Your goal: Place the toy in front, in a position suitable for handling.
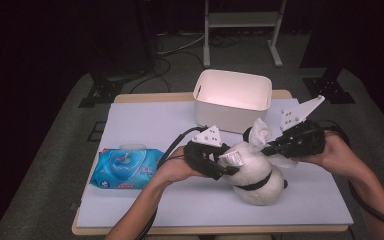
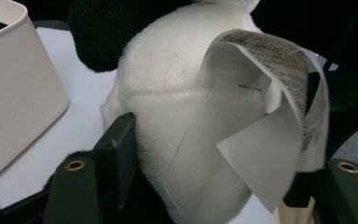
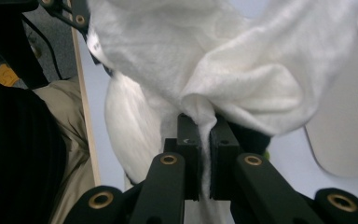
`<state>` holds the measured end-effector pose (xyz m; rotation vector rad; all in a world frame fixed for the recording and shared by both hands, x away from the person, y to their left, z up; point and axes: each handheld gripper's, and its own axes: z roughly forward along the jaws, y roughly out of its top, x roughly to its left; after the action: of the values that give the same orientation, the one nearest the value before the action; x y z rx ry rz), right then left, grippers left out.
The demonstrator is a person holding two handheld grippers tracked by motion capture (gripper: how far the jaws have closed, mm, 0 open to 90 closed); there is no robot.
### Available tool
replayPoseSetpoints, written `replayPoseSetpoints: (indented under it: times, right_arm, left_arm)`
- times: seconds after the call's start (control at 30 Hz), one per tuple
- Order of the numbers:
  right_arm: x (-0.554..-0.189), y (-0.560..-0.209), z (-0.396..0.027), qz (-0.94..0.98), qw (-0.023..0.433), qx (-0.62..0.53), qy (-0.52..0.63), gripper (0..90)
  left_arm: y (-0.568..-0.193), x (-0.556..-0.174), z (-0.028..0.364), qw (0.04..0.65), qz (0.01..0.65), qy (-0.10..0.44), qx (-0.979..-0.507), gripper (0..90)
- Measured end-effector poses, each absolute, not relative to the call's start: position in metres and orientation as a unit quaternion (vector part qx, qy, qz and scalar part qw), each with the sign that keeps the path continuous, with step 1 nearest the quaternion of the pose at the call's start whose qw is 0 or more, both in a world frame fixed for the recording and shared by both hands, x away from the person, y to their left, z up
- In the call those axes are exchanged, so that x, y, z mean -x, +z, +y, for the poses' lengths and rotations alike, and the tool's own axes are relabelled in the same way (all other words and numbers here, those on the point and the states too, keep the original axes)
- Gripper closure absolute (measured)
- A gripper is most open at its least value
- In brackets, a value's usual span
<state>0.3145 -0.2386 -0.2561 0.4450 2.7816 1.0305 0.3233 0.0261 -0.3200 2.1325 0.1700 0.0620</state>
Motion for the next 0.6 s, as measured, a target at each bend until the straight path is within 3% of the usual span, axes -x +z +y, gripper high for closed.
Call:
replayPoseSetpoints:
  times: [0.23,0.6]
  right_arm:
    - [-0.317,-0.255,-0.223,0.932,0.072,-0.137,0.329,85.3]
    - [-0.314,-0.267,-0.234,0.933,0.084,-0.15,0.317,86.1]
  left_arm:
    - [-0.321,-0.323,0.024,0.473,0.068,0.028,-0.878,33.4]
    - [-0.322,-0.322,0.024,0.482,0.07,0.033,-0.873,22.9]
